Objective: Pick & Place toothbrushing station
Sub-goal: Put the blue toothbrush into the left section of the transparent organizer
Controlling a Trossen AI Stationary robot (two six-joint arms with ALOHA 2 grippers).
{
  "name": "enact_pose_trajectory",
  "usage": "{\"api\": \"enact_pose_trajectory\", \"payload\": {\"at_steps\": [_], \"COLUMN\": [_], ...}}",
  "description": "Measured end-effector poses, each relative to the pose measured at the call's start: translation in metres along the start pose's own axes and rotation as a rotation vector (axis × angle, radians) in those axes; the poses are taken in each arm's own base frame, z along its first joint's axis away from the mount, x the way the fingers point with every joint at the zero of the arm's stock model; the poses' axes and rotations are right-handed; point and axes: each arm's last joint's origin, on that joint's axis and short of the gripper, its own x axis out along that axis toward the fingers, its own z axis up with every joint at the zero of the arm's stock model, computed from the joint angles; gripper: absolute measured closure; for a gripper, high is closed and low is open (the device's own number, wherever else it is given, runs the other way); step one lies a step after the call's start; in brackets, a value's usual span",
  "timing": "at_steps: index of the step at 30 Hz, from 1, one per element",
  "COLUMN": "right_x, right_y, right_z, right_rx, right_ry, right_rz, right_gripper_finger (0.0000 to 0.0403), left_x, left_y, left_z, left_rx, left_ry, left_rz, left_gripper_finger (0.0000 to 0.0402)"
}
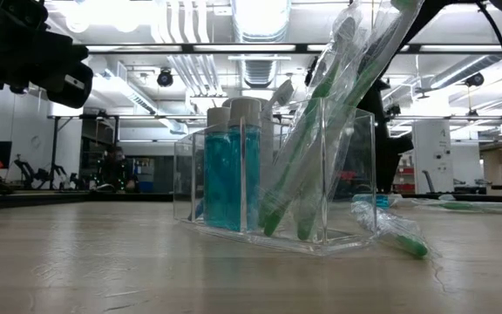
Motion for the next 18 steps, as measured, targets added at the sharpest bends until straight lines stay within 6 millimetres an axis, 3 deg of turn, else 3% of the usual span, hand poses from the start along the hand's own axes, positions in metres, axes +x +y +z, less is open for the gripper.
{"api": "enact_pose_trajectory", "payload": {"at_steps": [18], "right_x": [0.032], "right_y": [-0.001], "right_z": [-0.015], "right_rx": [0.044], "right_ry": [-0.015], "right_rz": [-0.002], "right_gripper_finger": [0.0252], "left_x": [0.0], "left_y": [0.0], "left_z": [0.0], "left_rx": [0.0], "left_ry": [0.0], "left_rz": [0.0], "left_gripper_finger": [0.0316]}}
